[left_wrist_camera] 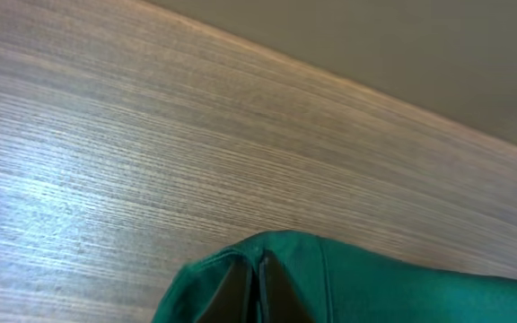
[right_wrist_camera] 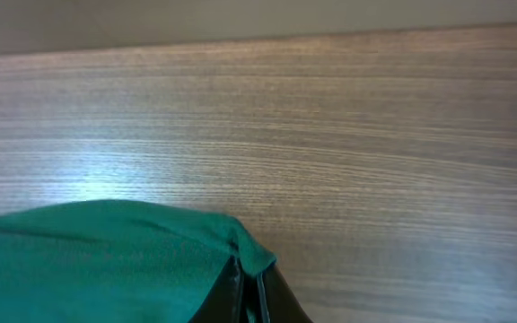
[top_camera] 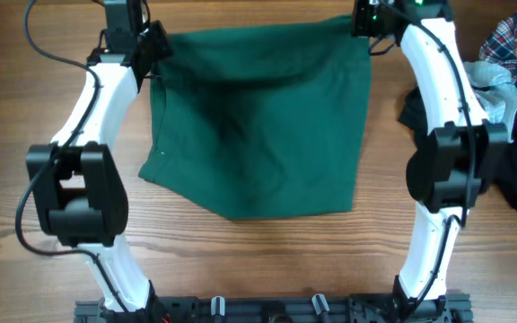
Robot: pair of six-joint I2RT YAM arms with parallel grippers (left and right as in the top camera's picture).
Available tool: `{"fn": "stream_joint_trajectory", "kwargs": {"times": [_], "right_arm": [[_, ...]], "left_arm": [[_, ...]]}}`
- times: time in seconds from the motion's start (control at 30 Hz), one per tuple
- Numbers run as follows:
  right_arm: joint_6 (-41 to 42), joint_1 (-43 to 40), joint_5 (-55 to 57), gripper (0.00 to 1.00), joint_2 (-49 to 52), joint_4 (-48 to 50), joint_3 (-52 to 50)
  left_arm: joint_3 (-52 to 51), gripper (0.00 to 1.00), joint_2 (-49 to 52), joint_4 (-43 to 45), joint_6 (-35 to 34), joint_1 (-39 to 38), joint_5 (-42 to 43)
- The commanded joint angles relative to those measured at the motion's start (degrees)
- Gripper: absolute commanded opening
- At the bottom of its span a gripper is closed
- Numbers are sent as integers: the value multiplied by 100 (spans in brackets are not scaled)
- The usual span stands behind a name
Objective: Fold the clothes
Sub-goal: 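Release the garment and pull both grippers back from its top edge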
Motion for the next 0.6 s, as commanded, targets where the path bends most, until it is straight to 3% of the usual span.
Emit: {"fn": "stream_joint_trajectory", "kwargs": {"times": [0.0,0.3,0.33,0.43,0.5,0.53,0.57], "right_arm": [[-63,-17,-138,4,337,201,61],[-79,-17,-136,4,632,612,61],[-81,-17,-136,5,645,634,61],[-81,-17,-133,5,656,719,61],[-83,-17,-133,30,656,791,61],[-81,-17,-133,63,654,833,61],[-83,-17,-133,79,654,868,61]], "left_arm": [[48,4,264,240,133,35,-219],[48,5,584,756,133,35,-223],[48,11,599,815,136,35,-223],[48,43,608,905,136,35,-225],[48,60,608,984,136,35,-273],[48,67,608,1038,138,35,-317],[48,72,608,1075,138,37,-328]]}}
